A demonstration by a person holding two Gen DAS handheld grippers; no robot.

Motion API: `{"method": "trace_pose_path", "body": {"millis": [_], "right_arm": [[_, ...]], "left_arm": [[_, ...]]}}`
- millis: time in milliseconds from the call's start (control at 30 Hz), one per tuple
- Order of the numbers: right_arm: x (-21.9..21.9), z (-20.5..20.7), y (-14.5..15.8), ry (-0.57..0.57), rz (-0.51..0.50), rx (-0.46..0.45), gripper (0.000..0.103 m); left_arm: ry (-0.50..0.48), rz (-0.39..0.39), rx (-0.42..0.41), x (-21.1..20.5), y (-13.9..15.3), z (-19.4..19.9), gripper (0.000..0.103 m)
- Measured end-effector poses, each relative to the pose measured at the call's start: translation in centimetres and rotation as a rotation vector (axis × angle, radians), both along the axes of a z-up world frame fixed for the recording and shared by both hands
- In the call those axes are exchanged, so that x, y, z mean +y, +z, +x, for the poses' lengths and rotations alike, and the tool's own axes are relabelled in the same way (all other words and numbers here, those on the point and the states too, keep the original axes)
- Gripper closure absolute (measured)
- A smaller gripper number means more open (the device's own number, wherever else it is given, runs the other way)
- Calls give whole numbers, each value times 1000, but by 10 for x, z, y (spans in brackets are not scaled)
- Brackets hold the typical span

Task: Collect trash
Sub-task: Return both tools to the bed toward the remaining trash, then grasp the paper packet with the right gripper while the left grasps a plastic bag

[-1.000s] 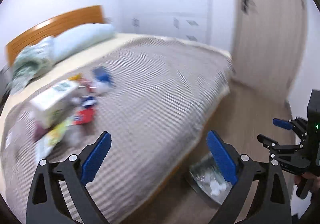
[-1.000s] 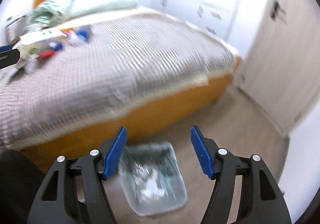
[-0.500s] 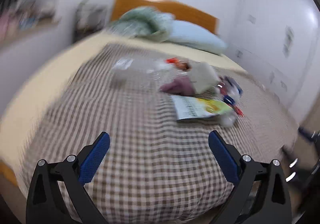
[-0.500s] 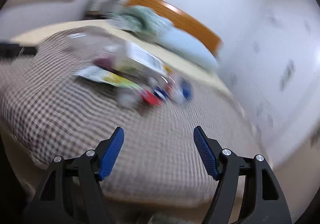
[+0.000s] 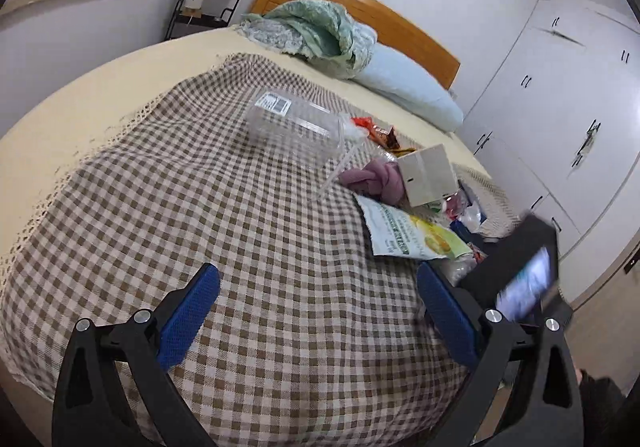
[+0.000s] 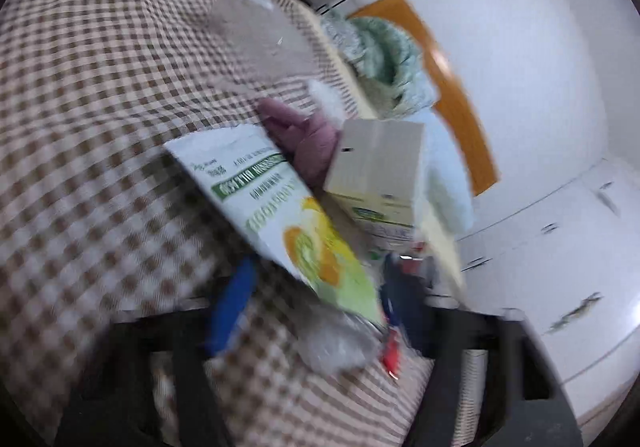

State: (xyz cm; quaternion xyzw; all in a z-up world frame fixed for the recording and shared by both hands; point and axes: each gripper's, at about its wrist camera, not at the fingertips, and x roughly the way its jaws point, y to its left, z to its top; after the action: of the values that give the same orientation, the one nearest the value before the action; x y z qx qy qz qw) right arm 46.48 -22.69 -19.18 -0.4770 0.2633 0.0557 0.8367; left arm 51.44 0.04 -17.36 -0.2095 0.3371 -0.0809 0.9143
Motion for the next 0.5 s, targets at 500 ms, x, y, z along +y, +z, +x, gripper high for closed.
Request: {"method": "trace_pose_path", "body": {"millis": [500], "right_arm": [[-150, -39, 207, -192, 633, 217, 102]], "left_arm": [[-53, 110, 2, -39, 0, 1, 7]]}}
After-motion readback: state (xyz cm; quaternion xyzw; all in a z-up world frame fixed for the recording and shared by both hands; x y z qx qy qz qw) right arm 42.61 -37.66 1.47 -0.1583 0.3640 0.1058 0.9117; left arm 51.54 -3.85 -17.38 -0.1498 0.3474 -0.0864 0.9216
